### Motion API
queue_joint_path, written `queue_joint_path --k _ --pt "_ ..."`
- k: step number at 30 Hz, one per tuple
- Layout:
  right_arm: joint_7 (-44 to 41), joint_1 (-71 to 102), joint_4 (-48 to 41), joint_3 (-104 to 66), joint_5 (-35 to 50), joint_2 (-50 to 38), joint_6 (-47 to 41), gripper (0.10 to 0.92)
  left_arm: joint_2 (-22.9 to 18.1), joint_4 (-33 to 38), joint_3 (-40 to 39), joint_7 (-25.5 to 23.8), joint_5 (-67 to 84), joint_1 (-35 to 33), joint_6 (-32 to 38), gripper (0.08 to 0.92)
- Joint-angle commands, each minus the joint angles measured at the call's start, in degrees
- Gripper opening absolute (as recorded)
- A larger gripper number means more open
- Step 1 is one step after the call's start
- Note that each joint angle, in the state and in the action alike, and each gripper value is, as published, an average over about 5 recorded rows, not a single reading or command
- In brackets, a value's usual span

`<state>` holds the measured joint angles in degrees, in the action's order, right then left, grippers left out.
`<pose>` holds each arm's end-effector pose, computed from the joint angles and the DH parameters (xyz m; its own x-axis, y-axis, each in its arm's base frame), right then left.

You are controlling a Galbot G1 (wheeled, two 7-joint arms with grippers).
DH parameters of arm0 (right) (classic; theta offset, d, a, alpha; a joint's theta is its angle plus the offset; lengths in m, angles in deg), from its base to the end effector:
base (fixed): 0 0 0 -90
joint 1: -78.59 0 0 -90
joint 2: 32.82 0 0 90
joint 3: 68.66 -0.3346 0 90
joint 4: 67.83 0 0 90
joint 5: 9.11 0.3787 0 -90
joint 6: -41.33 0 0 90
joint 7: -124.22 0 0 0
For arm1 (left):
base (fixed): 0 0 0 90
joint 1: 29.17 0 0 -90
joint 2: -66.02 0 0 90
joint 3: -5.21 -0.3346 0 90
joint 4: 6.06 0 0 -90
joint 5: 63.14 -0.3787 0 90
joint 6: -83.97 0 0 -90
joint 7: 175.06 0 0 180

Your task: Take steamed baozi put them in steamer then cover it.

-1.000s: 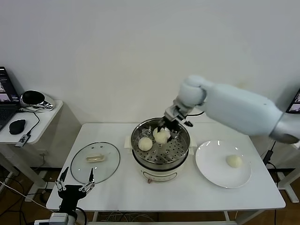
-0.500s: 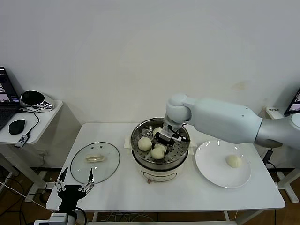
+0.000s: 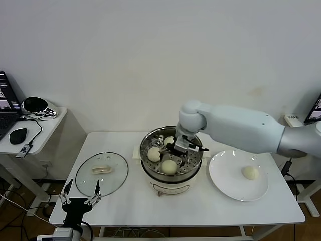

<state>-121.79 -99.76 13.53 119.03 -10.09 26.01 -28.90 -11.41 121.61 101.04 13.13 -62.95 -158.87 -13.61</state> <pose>0.5254 0.1148 -0.0653 -0.0584 -0.2640 0.9627 -0.3392 -0.9018 -0.2679 0.1694 0.0522 -0.2629 -0.9855 -0.1149 0.1246 -0.0811 0.9652 0.2485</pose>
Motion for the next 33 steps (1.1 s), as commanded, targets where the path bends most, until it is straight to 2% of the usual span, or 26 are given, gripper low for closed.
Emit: queue_joint_path --k 1,5,8,11,16,24,33 --pt "-0.67 -3.26 5.97 -4.91 4.42 -14.83 -15.86 0.822 0.29 0.11 -0.27 -0.06 -0.08 0.20 -0.07 0.823" --pt "1.74 -1.73 9.41 -7.58 5.82 -25.25 -29.03 0.823 0.67 0.12 -1.01 -0.08 -0.20 0.58 -0.13 0.823" --pt "2.81 1.31 11.60 -10.30 4.78 -31.89 -35.05 0.823 0.99 0.19 -1.64 -0.09 -0.26 0.87 -0.18 0.823" --pt "3.17 8.07 11.78 -15.98 1.20 -37.10 -36.86 0.823 1.33 0.19 -2.31 -0.10 -0.35 1.13 -0.22 0.823" --pt "2.80 24.03 7.40 -29.58 -5.13 -41.59 -34.80 0.823 1.85 -0.03 -3.06 -0.10 -0.56 1.33 -0.25 0.823" --pt "2.53 43.45 -5.33 -44.68 -12.87 -36.99 -27.31 0.823 2.00 0.05 -3.07 -0.12 -1.02 0.85 -0.32 0.823" --pt "2.41 46.18 -16.52 -46.81 -17.65 -27.86 -23.48 0.823 1.46 0.00 -2.49 -0.16 -1.85 -0.05 -0.34 0.823"
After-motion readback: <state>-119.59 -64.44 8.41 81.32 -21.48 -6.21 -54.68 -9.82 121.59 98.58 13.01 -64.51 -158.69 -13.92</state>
